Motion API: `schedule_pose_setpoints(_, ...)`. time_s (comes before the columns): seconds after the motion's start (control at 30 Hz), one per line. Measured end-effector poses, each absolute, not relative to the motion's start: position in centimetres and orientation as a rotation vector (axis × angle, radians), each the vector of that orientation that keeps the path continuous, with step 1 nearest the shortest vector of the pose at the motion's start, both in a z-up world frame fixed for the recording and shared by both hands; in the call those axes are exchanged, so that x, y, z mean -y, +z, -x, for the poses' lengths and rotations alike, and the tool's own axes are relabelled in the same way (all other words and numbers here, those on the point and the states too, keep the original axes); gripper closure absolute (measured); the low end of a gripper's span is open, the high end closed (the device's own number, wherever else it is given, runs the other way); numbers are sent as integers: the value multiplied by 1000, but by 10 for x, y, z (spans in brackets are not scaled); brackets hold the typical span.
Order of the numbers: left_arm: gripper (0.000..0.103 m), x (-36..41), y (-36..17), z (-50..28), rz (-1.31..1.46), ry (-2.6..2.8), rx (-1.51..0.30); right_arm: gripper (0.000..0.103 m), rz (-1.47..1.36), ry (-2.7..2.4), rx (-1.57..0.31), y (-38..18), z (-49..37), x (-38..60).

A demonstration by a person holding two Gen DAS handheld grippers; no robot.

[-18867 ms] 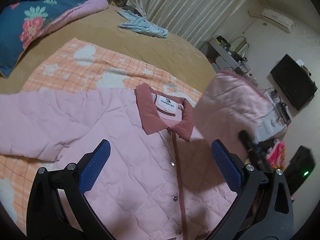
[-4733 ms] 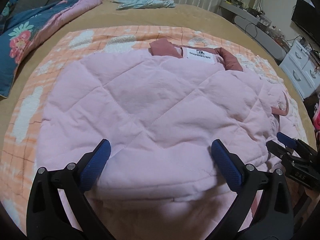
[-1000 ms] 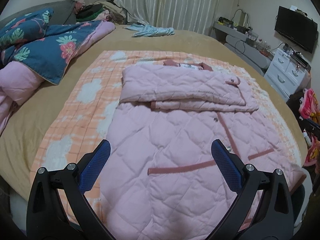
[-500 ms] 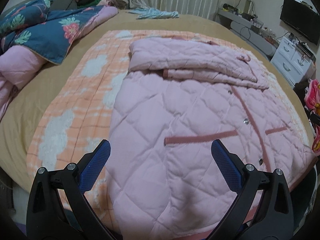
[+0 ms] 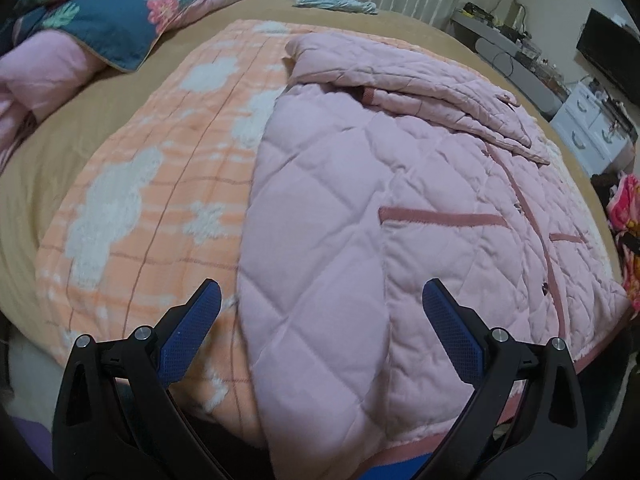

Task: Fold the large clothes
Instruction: 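Grasp the jacket hem with the left tool while the right tool grasps the hem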

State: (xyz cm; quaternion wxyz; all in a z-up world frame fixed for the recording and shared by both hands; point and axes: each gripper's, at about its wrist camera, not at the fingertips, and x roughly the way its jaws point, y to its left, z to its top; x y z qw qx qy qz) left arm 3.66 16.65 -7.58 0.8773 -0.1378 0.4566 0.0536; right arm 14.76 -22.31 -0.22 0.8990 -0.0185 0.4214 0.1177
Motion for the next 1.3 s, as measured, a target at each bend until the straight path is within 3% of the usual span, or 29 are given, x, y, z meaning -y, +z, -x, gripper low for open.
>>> schedule_pose_setpoints(0.3,34,-167,-83,-19,314,46,-996,4,24,254,-914,-12,-146,238)
schedule_pose_setpoints(0.67,34,-151,-107,-6,329,-19,-1101,4,10,233,-1058,-44,-133,270)
schedule_pose_setpoints(1.03,20,-133,-124,-7,262,0,-1153,6,-53,292,-1216,-71,-119,287)
schedule_pose_setpoints(1.07,20,-134,-124,-7,264,-1,-1152,8,-54,301,-1225,-73,-118,286)
schedule_pose_setpoints(1.13,19,-134,-125,-8,268,-1,-1151,35,-70,348,-1228,-73,-115,284)
schedule_pose_setpoints(1.3,19,-134,-125,-7,267,-1,-1151,70,-28,422,-1156,-57,-103,269)
